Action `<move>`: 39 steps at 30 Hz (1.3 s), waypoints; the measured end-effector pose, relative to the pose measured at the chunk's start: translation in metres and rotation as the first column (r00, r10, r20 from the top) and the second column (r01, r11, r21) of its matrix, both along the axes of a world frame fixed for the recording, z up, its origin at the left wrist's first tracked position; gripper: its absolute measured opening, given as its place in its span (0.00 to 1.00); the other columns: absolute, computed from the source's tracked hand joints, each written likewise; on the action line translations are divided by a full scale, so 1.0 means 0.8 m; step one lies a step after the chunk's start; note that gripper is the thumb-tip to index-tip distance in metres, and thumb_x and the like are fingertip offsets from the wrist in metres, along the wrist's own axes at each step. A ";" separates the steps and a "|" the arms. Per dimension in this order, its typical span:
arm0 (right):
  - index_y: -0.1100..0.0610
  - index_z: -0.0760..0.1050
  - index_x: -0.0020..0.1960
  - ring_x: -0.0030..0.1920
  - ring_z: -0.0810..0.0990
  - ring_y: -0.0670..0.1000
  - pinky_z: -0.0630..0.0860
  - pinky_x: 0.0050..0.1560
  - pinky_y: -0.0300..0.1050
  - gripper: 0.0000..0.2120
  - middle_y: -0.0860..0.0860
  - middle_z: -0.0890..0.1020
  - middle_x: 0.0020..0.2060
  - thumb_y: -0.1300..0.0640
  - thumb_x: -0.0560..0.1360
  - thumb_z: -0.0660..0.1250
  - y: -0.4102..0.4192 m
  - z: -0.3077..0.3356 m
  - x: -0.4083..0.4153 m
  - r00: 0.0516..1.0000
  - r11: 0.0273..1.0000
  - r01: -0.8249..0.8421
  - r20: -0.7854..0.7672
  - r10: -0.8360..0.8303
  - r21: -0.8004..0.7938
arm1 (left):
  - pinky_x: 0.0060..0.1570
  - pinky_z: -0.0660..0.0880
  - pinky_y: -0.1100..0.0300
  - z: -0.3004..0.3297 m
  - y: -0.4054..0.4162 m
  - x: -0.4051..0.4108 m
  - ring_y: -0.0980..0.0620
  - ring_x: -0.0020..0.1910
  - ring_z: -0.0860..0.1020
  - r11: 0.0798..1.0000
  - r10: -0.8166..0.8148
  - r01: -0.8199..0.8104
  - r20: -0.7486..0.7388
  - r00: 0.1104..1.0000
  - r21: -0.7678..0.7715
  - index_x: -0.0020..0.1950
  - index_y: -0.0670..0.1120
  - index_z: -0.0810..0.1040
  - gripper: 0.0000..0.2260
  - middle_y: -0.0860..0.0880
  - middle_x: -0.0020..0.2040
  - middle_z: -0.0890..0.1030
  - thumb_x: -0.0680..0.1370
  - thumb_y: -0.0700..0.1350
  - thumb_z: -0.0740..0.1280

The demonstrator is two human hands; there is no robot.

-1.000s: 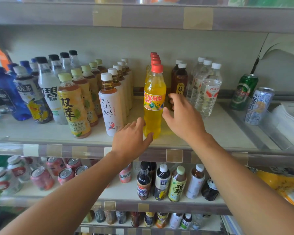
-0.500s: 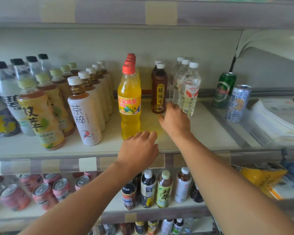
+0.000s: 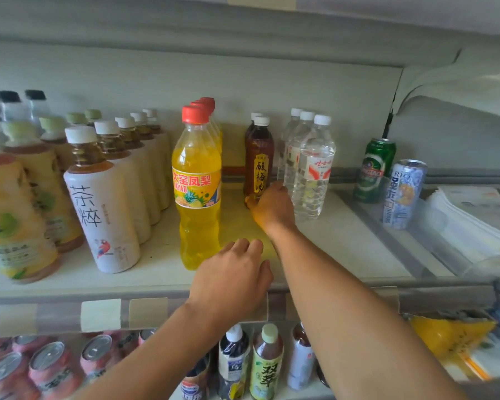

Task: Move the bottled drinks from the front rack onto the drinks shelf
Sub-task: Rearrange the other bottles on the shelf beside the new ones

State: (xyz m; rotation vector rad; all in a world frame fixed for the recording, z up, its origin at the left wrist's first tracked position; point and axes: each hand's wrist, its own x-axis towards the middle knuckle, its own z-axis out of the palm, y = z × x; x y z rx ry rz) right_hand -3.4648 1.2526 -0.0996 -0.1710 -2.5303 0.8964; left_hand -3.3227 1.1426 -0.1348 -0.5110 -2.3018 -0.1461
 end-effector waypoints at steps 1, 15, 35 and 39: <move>0.64 0.66 0.66 0.60 0.76 0.63 0.74 0.55 0.53 0.27 0.62 0.75 0.61 0.47 0.76 0.69 -0.001 -0.001 -0.006 1.000 1.000 -0.005 0.007 0.005 0.003 | 0.22 0.60 0.64 0.001 0.000 -0.002 0.52 0.29 0.78 1.000 0.002 -0.002 0.007 1.000 -0.002 0.40 0.50 0.76 0.12 0.53 0.33 0.76 0.73 0.54 0.56; 0.63 0.67 0.66 0.58 0.79 0.63 0.77 0.55 0.55 0.27 0.61 0.77 0.60 0.51 0.74 0.72 0.003 -0.001 -0.036 1.000 0.999 -0.018 0.007 0.018 -0.050 | 0.19 0.66 0.60 -0.003 0.003 -0.010 0.48 0.31 0.79 0.999 -0.024 0.022 0.064 0.998 0.030 0.40 0.47 0.77 0.13 0.50 0.33 0.77 0.74 0.53 0.57; 0.59 0.75 0.56 0.54 0.75 0.54 0.72 0.49 0.45 0.15 0.54 0.79 0.53 0.52 0.74 0.71 0.027 0.046 0.061 0.645 0.975 0.106 -0.733 -0.216 -0.194 | 0.39 0.76 0.52 0.022 0.022 -0.007 0.48 0.52 0.76 0.991 -0.066 0.040 0.201 0.977 0.131 0.59 0.48 0.72 0.10 0.50 0.53 0.78 0.79 0.48 0.60; 0.60 0.66 0.70 0.65 0.69 0.59 0.69 0.61 0.47 0.37 0.59 0.70 0.67 0.46 0.68 0.76 0.064 0.030 0.052 0.735 0.939 0.214 -0.588 -0.337 -0.270 | 0.42 0.77 0.53 0.031 0.029 -0.018 0.47 0.51 0.78 0.991 -0.070 0.044 0.208 0.976 0.127 0.60 0.48 0.73 0.11 0.50 0.55 0.79 0.79 0.49 0.60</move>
